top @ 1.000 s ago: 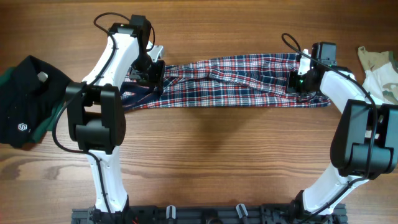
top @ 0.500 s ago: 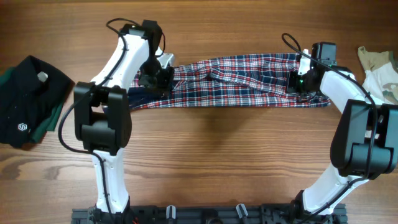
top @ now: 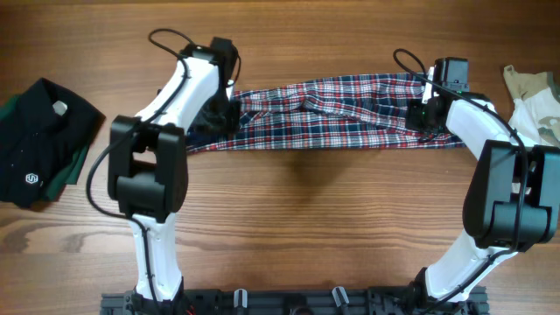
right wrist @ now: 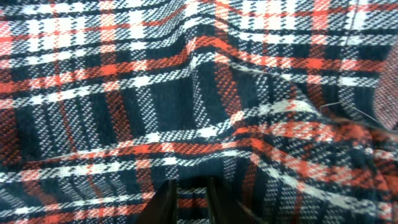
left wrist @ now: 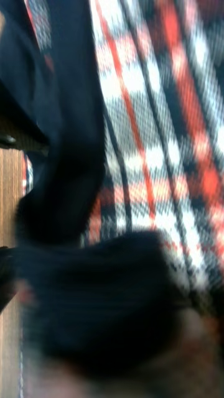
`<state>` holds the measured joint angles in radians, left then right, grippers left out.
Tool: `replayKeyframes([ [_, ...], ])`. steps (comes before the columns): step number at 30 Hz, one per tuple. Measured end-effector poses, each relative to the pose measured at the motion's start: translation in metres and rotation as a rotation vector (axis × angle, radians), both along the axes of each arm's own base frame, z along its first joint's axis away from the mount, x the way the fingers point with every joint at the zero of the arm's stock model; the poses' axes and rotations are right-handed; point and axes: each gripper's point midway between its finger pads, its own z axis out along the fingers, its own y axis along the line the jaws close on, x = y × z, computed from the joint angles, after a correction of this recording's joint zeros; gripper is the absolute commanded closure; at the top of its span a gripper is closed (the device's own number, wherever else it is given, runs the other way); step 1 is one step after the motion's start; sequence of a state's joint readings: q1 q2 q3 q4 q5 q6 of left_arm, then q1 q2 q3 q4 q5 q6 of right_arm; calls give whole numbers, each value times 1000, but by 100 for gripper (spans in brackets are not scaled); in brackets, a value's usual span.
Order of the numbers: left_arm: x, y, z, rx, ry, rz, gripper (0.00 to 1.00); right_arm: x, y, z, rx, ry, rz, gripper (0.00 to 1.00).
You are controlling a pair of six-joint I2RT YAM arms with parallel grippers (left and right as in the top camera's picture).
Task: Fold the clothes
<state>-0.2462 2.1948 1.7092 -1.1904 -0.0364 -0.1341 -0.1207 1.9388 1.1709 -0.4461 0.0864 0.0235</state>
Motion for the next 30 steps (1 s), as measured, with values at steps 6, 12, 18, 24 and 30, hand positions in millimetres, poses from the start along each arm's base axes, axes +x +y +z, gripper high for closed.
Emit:
replayKeyframes([
  [6,31,20,125,-113,-339,119,21,-1,-9,0,-20,-1,-41,80],
  [12,41,94,79,-90,-317,375,17,0,-8,0,-1,-9,-43,80],
  [18,45,94,24,-183,-323,410,17,0,-8,0,9,-12,-44,80],
  [24,45,92,-4,-199,-363,415,59,0,-8,-1,19,-13,-44,80],
  [30,62,106,-21,-130,-417,380,82,0,-8,-1,22,-13,-44,84],
])
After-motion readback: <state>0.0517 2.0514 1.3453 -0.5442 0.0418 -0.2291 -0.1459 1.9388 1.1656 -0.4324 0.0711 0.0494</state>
